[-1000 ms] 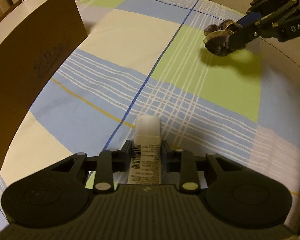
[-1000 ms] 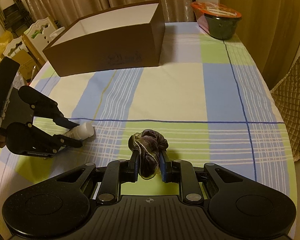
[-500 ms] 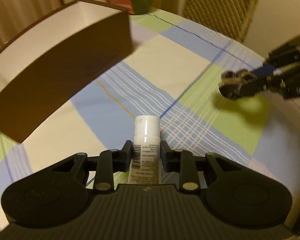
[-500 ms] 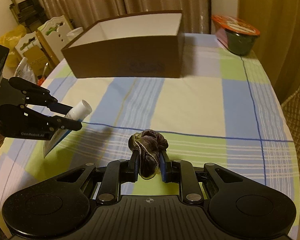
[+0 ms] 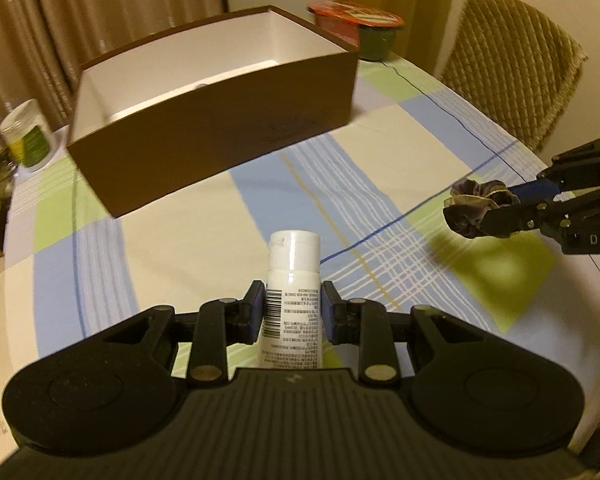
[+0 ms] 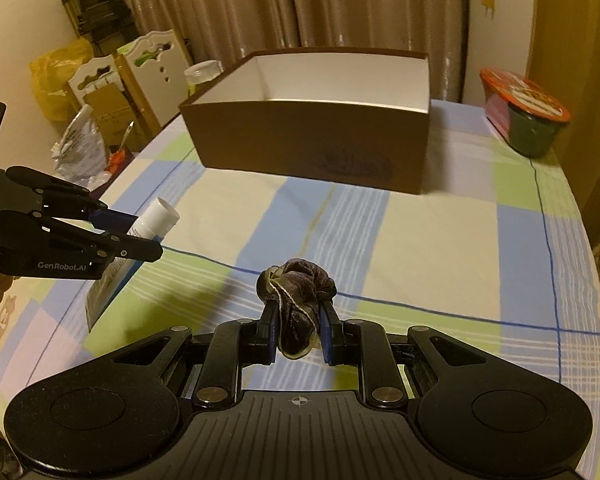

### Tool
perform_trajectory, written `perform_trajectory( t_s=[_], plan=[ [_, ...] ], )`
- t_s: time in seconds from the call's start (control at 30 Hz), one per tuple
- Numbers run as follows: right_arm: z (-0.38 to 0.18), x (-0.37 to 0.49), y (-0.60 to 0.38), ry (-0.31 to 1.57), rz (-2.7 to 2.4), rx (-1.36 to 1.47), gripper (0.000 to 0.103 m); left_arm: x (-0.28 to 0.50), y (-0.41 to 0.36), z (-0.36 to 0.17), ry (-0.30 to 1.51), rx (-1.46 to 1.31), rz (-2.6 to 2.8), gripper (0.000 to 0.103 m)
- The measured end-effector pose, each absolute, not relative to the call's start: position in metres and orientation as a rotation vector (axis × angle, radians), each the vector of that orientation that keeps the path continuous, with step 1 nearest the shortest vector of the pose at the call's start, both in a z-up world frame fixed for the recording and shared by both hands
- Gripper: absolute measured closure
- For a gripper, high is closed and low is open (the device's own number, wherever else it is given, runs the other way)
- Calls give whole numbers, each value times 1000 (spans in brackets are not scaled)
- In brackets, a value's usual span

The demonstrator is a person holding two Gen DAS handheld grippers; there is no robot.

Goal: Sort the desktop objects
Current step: 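Carry the scrunchie and lotion tube up over the box with both tools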

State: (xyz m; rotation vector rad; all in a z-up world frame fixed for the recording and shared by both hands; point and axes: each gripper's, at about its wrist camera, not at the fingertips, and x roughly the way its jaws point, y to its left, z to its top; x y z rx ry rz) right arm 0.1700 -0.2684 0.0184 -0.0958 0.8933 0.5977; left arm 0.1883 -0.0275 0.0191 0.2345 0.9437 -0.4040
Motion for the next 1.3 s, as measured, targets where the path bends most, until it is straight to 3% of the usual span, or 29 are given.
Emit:
perform_trajectory(
  t_s=[1.3],
  plan=[
    [49, 212, -289, 814, 657, -142, 84, 208, -33, 57, 863, 225, -299, 78]
  ],
)
